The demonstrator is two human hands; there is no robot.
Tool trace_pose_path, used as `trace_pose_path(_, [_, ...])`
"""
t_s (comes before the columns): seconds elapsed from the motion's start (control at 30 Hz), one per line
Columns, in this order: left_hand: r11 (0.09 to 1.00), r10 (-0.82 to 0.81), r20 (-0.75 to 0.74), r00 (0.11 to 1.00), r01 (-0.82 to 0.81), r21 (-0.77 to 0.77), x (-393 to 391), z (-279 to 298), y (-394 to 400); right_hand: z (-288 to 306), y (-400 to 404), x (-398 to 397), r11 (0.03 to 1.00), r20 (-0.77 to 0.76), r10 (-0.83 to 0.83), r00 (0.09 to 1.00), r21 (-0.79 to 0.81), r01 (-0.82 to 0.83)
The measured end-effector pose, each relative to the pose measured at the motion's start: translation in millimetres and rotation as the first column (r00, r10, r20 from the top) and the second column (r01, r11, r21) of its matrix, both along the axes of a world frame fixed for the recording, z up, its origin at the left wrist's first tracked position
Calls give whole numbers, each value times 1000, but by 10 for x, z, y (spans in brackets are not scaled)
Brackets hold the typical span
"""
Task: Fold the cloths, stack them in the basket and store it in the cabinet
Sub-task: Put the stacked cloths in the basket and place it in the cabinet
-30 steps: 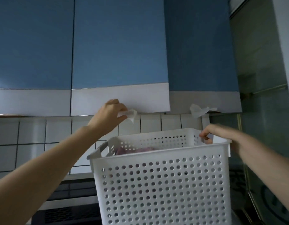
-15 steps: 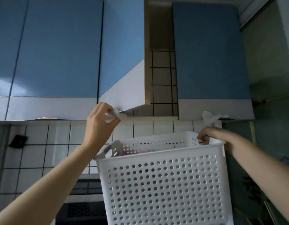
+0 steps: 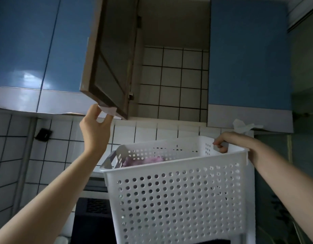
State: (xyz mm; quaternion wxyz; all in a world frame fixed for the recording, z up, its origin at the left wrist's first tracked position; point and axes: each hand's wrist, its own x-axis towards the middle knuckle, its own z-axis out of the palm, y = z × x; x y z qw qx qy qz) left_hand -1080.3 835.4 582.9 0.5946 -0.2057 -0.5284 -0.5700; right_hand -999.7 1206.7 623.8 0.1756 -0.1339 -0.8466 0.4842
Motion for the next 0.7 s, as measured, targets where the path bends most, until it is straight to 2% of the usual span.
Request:
trace_pose_path(0.17, [998,-31,30,999,29,58,10,-10,-168,8,-66,-31,999,-30,8,1000,-53,-10])
trace_pose_path(0.3, [990,-122,71,990,126,-57,91,-43,-218,41,-90,-44,996,-47,-3,999,-91,-1])
trace_pose_path(0.37, [969,-227,158,961,239,-66,164,-109,-199,38,-71,-30,994,-65,-14,998,-111,7])
trace_pose_path(0.4, [945,-315,245,917,326,-5,189,-165,-203,33,-53,-23,992,-76,-10,997,-124,1])
trace_pose_path(0.43, [894,-443,344,828,437,100,245,-210,-216,33,-32,-8,991,-86,-7,996,-130,-5])
trace_pose_path(0.47, [814,-576,417,703,541,211,303,-255,-231,43,-12,16,990,-101,-10,995,-142,-4])
trace_pose_path(0.5, [738,-664,458,590,614,280,352,-332,-248,52,2,47,988,-114,-17,993,-156,-1])
trace_pose_path(0.53, [703,-690,489,534,653,281,420,-420,-237,64,25,69,985,-127,-23,992,-171,1])
trace_pose_path(0.57, [709,-675,512,531,660,249,501,-510,-196,72,48,97,984,-133,-24,991,-176,1])
trace_pose_path(0.7, [776,-595,481,644,616,137,844,-615,95,151,99,210,982,-172,-73,982,-186,41])
